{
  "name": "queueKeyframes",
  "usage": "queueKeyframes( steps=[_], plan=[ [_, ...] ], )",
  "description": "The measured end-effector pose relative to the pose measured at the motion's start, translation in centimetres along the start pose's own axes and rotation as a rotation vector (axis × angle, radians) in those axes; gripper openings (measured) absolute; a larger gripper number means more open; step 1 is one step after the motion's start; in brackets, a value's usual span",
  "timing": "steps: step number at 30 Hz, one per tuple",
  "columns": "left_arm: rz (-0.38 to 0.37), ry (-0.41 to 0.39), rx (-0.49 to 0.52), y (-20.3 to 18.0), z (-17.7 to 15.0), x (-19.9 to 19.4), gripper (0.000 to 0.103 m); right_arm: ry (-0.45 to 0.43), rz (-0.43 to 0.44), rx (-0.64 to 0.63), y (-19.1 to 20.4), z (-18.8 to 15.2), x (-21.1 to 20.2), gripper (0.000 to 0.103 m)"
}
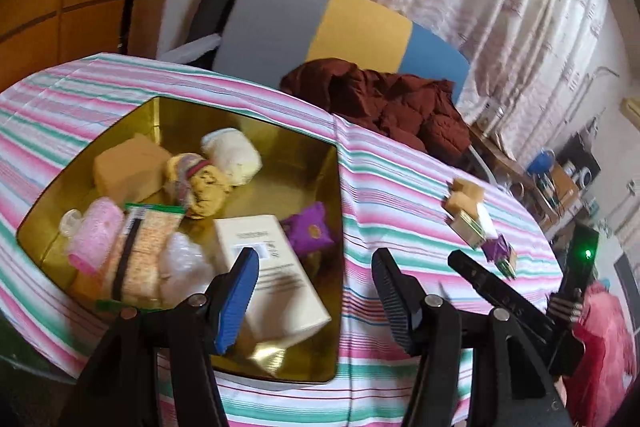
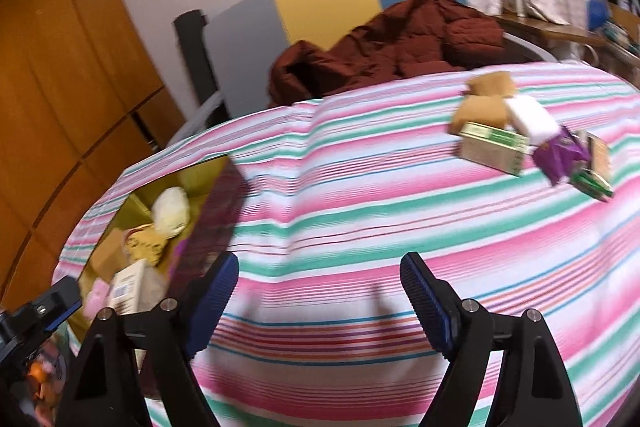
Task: Organize objects
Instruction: 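Move both tools back from the tray to the pile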
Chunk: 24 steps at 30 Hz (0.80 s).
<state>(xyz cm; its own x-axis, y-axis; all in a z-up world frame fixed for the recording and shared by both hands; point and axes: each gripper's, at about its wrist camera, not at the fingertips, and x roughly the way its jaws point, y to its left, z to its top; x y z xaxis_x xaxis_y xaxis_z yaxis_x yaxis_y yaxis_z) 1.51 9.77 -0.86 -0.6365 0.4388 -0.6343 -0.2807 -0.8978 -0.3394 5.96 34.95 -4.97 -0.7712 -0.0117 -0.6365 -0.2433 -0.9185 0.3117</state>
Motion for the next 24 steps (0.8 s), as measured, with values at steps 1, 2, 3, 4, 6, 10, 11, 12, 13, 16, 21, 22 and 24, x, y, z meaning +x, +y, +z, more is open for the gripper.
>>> queueKeyframes(
  steps=[1,2,3,4,6,10,11,12,13,16,21,22,24],
  plan=[
    [-0.003,0.006,0.015,-0.5,-0.1,0.1,0.06,-0.001,-0.014,0.005,-0.8,0.1,-0.1,0.084],
    [-0.008,0.013,0.032,-1.1,-0.1,0.2,0.06,-0.005,-0.03,0.006,-1.5,0.3,-0.2,0.084],
    [-0.013,0.018,0.043,-1.5,-0.2,0.3,0.06,-0.009,-0.043,0.005,-2.1,0.4,-0.3,0.084],
    [-0.021,0.024,0.056,-2.0,-0.2,0.4,0.06,-0.014,-0.061,0.004,-2.8,0.6,-0.3,0.084],
    [-0.035,0.031,0.073,-3.0,-0.5,0.6,0.06,-0.028,-0.102,0.005,-4.7,1.2,-0.5,0.084],
    [-0.063,0.053,0.114,-4.7,-1.0,0.9,0.06,-0.047,-0.197,0.012,-8.5,2.5,-0.7,0.084],
    [-0.068,0.057,0.12,-5.0,-1.1,0.9,0.06,-0.049,-0.222,0.018,-9.7,2.8,-0.7,0.084],
    [-0.074,0.066,0.129,-5.5,-1.3,1.1,0.06,-0.052,-0.245,0.027,-10.9,3.2,-0.7,0.084],
    [-0.08,0.071,0.135,-5.8,-1.4,1.2,0.06,-0.057,-0.268,0.037,-12.0,3.6,-0.8,0.084],
    [-0.092,0.087,0.157,-6.8,-1.9,1.5,0.06,-0.069,-0.334,0.084,-15.4,4.7,-1.1,0.084],
    [-0.111,0.12,0.184,-8.3,-2.7,2.1,0.06,-0.09,-0.401,0.199,-20.4,7.1,-1.2,0.084],
    [-0.115,0.124,0.187,-8.5,-2.9,2.1,0.06,-0.092,-0.419,0.215,-21.1,7.5,-1.0,0.084],
    [-0.118,0.133,0.193,-8.7,-3.2,2.3,0.06,-0.091,-0.443,0.252,-22.6,8.5,-0.6,0.083]
  ],
)
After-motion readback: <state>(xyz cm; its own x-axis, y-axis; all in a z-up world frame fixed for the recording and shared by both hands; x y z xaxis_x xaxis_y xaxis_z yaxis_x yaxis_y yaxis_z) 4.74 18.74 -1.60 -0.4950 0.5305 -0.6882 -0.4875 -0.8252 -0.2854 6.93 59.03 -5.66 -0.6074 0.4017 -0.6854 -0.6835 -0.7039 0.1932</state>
